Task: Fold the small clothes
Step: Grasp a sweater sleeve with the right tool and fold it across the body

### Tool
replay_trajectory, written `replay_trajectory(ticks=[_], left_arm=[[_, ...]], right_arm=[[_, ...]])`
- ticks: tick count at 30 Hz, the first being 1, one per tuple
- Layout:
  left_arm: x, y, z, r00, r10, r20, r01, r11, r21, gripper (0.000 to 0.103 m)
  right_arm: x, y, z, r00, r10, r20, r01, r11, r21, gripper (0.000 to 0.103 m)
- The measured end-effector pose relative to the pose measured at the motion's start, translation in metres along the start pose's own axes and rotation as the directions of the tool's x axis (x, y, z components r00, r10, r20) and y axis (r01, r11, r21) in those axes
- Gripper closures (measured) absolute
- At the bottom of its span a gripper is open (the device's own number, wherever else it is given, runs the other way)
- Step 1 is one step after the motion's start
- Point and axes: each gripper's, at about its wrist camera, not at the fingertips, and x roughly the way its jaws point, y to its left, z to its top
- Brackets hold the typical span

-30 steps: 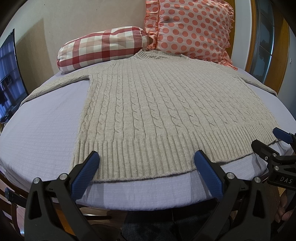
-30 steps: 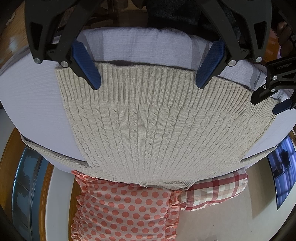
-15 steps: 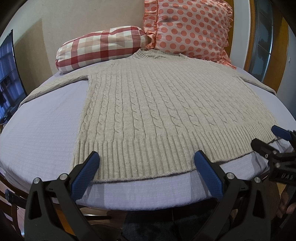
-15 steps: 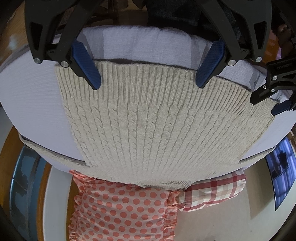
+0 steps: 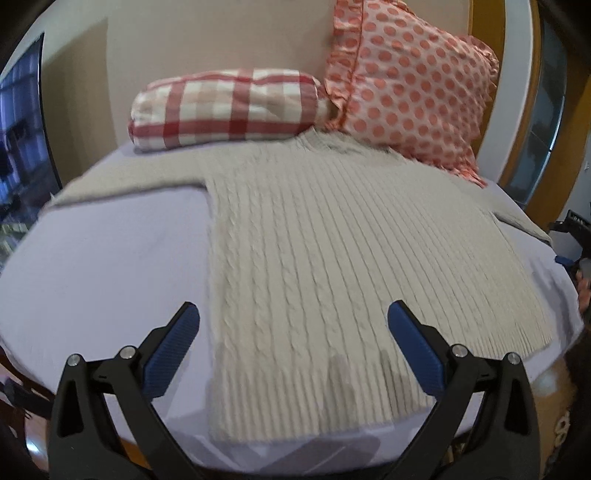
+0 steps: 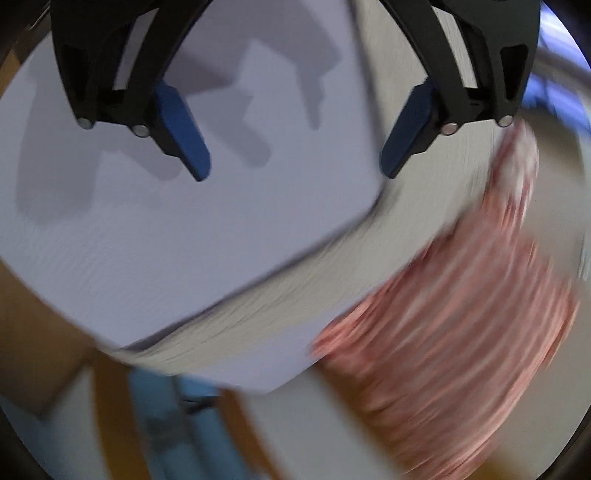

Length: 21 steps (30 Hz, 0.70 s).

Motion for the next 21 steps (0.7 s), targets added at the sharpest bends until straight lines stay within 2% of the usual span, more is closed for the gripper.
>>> replay_trajectory(ticks=[3,6,8,9,13,15,16,17,18,20,21], left_arm=[[0.004,0.007,0.018,1.000,-0.003,0.011,0.003,1.000,-0.016,0.002],[0.009,0.018,0.031,1.000,-0.006,0.018,0.007,0.999,-0.048,0.002],[0.014,0.026,0.038,1.000,0.012,0.019,-0.011,0.998,-0.061,0.002],[0.016,0.029,0.040,1.000,0.020,0.019,-0.018,0.997,-0.068,0.002],[0.020,0.044,0.046,0.998,0.060,0.023,-0.058,0.994,-0.090,0.002],[0.022,0.050,0.047,0.997,0.078,0.023,-0.076,0.993,-0.093,0.002],[0.022,0.054,0.048,0.996,0.089,0.024,-0.086,0.992,-0.097,0.002],[0.023,0.057,0.049,0.995,0.097,0.024,-0.094,0.990,-0.101,0.002],[0.024,0.060,0.050,0.994,0.106,0.022,-0.103,0.989,-0.106,0.002],[0.025,0.066,0.051,0.993,0.116,0.020,-0.113,0.987,-0.114,0.002],[0.025,0.069,0.051,0.993,0.119,0.019,-0.116,0.986,-0.120,0.002]], right_arm=[[0.021,-0.037,0.045,0.999,0.046,0.014,-0.048,0.977,0.206,0.020],[0.044,-0.060,0.073,0.998,0.047,0.036,-0.056,0.943,0.329,0.028],[0.053,-0.072,0.085,0.998,0.043,0.053,-0.061,0.920,0.388,0.035],[0.056,-0.079,0.091,0.995,0.062,0.081,-0.090,0.904,0.418,0.037],[0.064,-0.092,0.106,0.989,0.065,0.135,-0.122,0.876,0.466,0.048],[0.065,-0.104,0.110,0.984,0.067,0.167,-0.142,0.857,0.495,0.055],[0.067,-0.107,0.113,0.983,0.053,0.174,-0.135,0.855,0.501,0.064],[0.067,-0.110,0.116,0.985,0.016,0.174,-0.101,0.863,0.494,0.081],[0.066,-0.110,0.117,0.984,-0.012,0.176,-0.074,0.876,0.476,0.091],[0.061,-0.094,0.119,0.977,-0.045,0.207,-0.043,0.914,0.403,0.093],[0.053,-0.068,0.121,0.965,-0.061,0.255,-0.018,0.954,0.300,0.094]])
